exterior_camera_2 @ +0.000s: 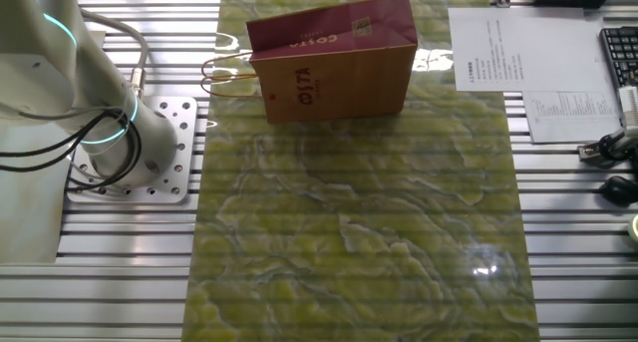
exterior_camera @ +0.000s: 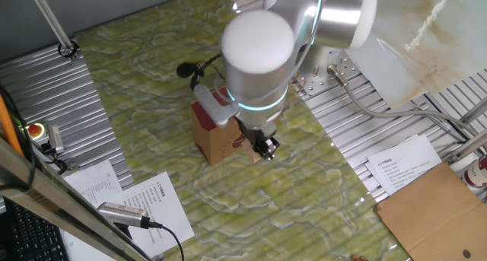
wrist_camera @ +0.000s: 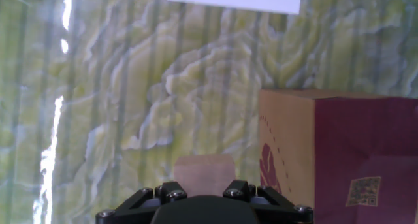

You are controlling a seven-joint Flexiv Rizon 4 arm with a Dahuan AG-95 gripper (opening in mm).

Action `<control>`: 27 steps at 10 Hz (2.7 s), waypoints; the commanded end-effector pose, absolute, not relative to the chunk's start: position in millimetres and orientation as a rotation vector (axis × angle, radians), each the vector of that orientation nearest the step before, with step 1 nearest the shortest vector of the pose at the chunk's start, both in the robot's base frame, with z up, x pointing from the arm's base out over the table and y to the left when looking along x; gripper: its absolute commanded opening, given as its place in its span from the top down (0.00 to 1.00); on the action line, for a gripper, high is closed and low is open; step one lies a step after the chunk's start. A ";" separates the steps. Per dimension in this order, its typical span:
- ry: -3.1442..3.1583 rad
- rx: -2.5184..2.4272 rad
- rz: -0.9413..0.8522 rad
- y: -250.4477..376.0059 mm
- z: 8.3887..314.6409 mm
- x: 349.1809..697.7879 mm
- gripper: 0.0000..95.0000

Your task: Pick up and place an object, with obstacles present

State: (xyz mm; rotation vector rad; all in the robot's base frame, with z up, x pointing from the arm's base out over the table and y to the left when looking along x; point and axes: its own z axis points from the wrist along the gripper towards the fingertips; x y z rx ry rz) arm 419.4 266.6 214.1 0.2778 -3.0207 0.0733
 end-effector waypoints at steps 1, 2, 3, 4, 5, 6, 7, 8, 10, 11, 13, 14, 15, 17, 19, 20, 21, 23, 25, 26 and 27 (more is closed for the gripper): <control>-3.037 0.411 0.045 264.4 214.6 417.5 1.00; -3.039 0.413 0.038 264.4 214.6 417.5 1.00; -3.040 0.408 0.036 264.4 214.6 417.5 1.00; -3.045 0.397 0.033 264.4 214.6 417.5 1.00; -3.050 0.389 0.034 264.4 214.6 417.5 1.00; -3.052 0.381 0.034 264.8 212.5 417.7 1.00; -3.054 0.373 0.035 265.7 208.6 418.0 1.00; -3.056 0.360 0.036 267.0 202.1 418.3 1.00; -3.065 0.353 0.038 270.0 189.2 418.5 1.00; -3.071 0.351 0.039 271.5 182.9 418.4 1.00; -3.085 0.346 0.041 274.0 169.0 417.6 1.00; -3.095 0.345 0.044 275.4 159.7 416.7 1.00; -3.102 0.344 0.047 276.2 154.9 416.0 1.00; -3.116 0.336 0.052 279.5 139.8 415.1 1.00; -3.116 0.329 0.055 281.0 134.8 415.2 1.00; -3.117 0.324 0.056 282.6 129.0 414.7 1.00; -3.121 0.309 0.059 285.6 120.4 415.0 1.00; -3.133 0.304 0.063 288.7 111.6 414.3 1.00; -3.132 0.323 0.064 288.7 111.6 414.3 1.00; -3.105 0.350 0.056 288.7 111.6 414.3 1.00; -3.068 0.359 0.048 288.7 111.6 414.3 1.00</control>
